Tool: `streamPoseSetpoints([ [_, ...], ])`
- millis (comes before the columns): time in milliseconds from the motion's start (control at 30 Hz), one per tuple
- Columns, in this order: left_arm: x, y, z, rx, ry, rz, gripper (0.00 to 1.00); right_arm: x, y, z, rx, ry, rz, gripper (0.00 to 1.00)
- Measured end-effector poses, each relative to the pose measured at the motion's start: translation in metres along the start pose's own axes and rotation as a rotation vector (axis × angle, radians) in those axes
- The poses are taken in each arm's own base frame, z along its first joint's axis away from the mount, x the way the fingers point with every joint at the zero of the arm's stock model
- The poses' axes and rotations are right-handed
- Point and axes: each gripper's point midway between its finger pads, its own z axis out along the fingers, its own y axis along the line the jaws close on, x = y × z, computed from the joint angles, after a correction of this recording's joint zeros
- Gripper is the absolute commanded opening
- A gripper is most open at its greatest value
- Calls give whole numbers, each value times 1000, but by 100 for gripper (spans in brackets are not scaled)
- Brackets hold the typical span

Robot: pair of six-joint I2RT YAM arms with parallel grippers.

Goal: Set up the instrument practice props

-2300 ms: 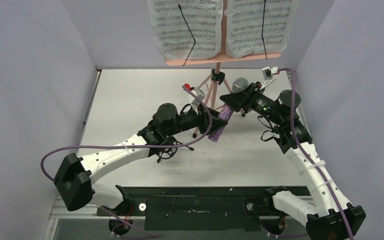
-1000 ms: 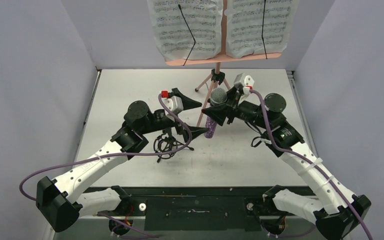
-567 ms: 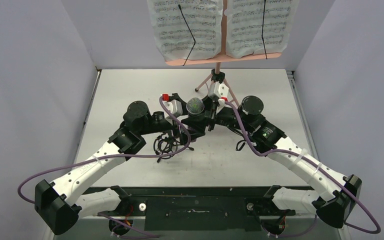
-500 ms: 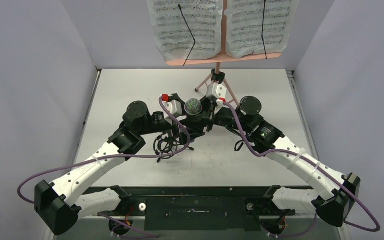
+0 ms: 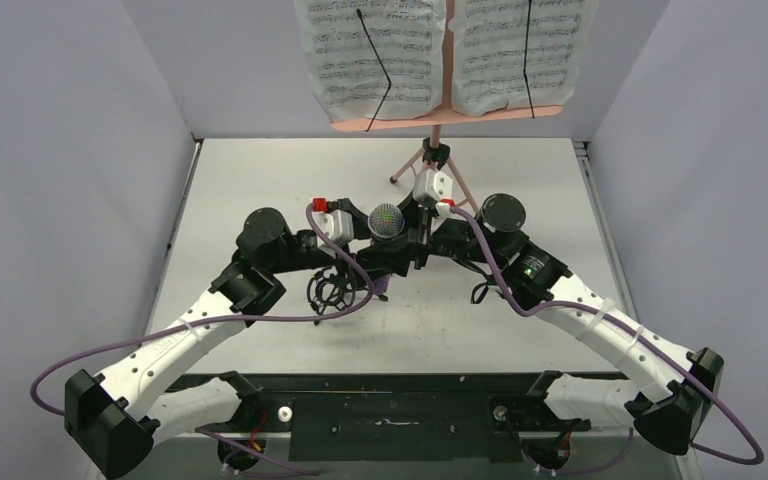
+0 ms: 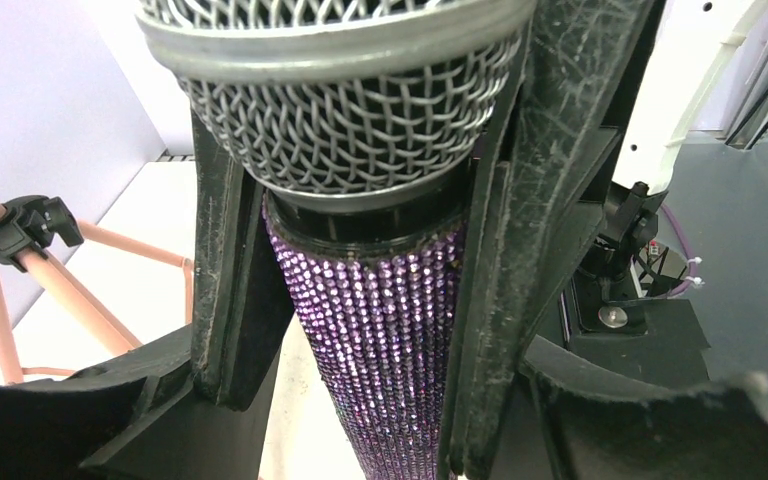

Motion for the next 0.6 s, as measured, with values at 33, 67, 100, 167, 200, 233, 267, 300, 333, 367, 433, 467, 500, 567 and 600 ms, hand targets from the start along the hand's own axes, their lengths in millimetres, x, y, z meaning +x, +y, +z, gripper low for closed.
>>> streamPoseSetpoints([
  [33,1,0,0,-3,-4,-2,0,0,0,0,0,2,1,55],
  [67,2,0,-1,-8,-6,-4,0,1,1,0,-2,5,3,64],
  [100,3,0,-1,-15,-11,-4,0,3,1,0,1,10,9,73],
  [167,3,0,-3,-28,-23,-3,0,3,2,1,-2,11,9,92],
  [200,3,-2,-5,-25,-24,-3,0,4,5,1,-13,13,11,96],
  [233,6,-3,-7,-26,-18,-4,0,-1,1,0,12,0,1,99],
  [267,9,2,-11,-66,-16,-15,0,-12,-11,-2,63,-33,-31,95],
  [300,11,7,-13,-108,-14,-24,0,-21,-20,-5,106,-58,-55,93],
  [333,10,11,-13,-125,-21,-21,0,-25,-24,-7,130,-67,-68,91],
  [367,12,15,-14,-152,-20,-30,0,-27,-25,-8,145,-75,-74,90],
  [433,16,21,-16,-191,-31,-25,0,-31,-30,-11,179,-86,-80,90],
  [467,17,24,-17,-213,-34,-28,0,-31,-31,-12,195,-89,-81,90],
  [500,18,27,-19,-231,-38,-26,0,-30,-33,-14,210,-90,-80,90],
  [567,19,31,-20,-258,-52,-20,0,-30,-35,-17,235,-93,-82,90],
  [600,18,32,-21,-265,-57,-18,0,-31,-36,-19,243,-95,-84,90],
])
